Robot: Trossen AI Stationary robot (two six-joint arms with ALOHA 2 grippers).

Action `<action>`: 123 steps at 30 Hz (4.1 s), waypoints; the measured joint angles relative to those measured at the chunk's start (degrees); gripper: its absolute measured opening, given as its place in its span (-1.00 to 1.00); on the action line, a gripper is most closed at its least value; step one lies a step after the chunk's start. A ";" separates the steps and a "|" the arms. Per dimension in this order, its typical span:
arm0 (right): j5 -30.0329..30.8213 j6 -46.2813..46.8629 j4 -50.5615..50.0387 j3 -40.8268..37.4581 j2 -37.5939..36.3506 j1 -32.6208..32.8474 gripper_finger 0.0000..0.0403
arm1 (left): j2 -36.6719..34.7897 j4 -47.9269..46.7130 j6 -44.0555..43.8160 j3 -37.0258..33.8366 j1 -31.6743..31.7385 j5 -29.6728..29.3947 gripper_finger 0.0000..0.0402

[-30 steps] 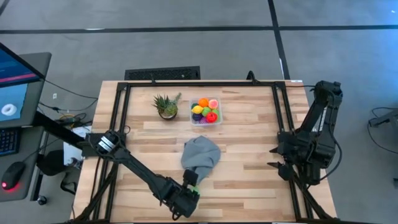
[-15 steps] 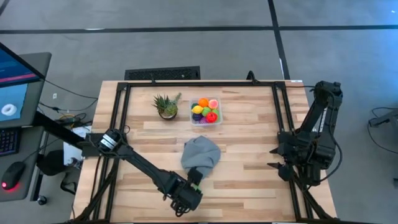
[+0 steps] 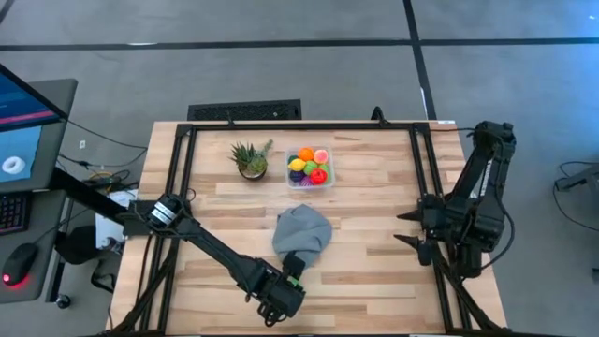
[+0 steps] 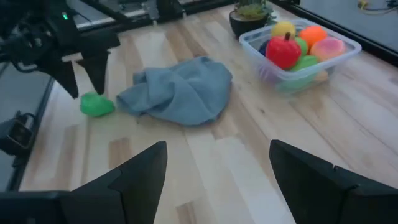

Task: Pick and placing Produce into tupperware
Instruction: Put the green pear into the transparent container

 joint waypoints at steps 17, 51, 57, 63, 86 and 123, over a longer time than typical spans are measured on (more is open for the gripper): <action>-16.20 -61.37 37.88 0.02 -11.90 -22.45 0.52 | -0.02 0.13 -6.29 -0.02 -0.62 -0.24 0.55; -74.97 -78.69 72.78 -16.98 -14.27 -80.32 0.41 | -0.07 2.03 -5.14 -2.69 -2.14 -4.88 0.55; -81.39 -78.73 72.82 -16.98 -14.27 -87.33 0.40 | -0.07 5.95 -4.53 -4.29 -2.14 -4.49 0.55; -86.14 -79.16 72.84 -16.97 -14.26 -92.82 0.40 | -0.07 7.50 -1.58 -4.70 -2.14 -4.76 0.55; -88.77 -79.70 70.77 -16.87 -12.73 -96.55 0.40 | 4.33 9.27 4.20 -3.32 -0.79 -3.65 0.55; -88.78 -79.28 74.07 -16.87 -7.61 -96.42 0.40 | 4.55 7.60 -7.13 -3.45 -0.68 -6.76 0.09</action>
